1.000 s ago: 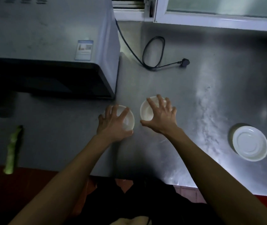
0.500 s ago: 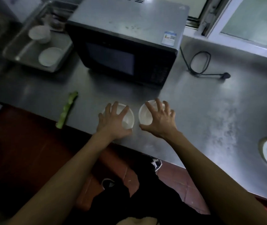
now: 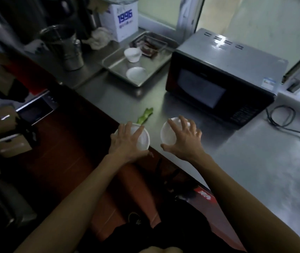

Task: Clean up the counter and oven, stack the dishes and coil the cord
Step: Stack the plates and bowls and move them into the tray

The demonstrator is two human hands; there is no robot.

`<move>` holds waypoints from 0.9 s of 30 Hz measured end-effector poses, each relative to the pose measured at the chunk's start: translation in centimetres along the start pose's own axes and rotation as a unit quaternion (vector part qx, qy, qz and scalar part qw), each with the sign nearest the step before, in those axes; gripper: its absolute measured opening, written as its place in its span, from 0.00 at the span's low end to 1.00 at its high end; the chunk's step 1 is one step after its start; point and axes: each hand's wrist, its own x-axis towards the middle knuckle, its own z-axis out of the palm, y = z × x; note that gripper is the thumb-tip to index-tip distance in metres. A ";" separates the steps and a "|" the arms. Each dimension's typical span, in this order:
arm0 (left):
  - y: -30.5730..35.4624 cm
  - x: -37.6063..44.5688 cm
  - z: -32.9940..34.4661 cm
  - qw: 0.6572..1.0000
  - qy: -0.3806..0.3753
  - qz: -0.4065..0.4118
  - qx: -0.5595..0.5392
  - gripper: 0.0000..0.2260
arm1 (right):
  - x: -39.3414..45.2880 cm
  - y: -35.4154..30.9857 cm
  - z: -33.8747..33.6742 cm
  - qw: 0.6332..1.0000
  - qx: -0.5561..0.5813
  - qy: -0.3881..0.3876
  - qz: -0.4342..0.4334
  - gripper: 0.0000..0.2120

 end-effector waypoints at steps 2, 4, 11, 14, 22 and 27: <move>-2.1 -0.6 -0.2 1.000 0.004 -0.023 0.001 0.44 | 1.0 -1.9 0.4 1.000 -0.010 0.000 -0.022 0.48; -4.1 -0.9 -0.1 0.999 -0.001 -0.046 -0.003 0.44 | 2.1 -3.4 1.0 0.999 -0.022 -0.008 -0.045 0.48; -9.1 -0.2 0.5 0.992 -0.015 -0.118 -0.041 0.45 | 7.4 -7.7 3.1 0.996 -0.003 -0.043 -0.083 0.48; -11.5 2.4 0.1 0.989 -0.012 -0.138 -0.044 0.46 | 11.2 -9.3 3.6 0.994 0.012 -0.039 -0.098 0.48; -16.5 14.6 -2.6 0.991 -0.032 -0.130 -0.009 0.44 | 23.4 -10.9 3.0 0.993 0.059 -0.051 -0.087 0.48; -16.9 21.7 -4.9 0.993 -0.028 -0.115 -0.023 0.45 | 29.0 -10.1 1.5 0.994 0.083 -0.044 -0.057 0.49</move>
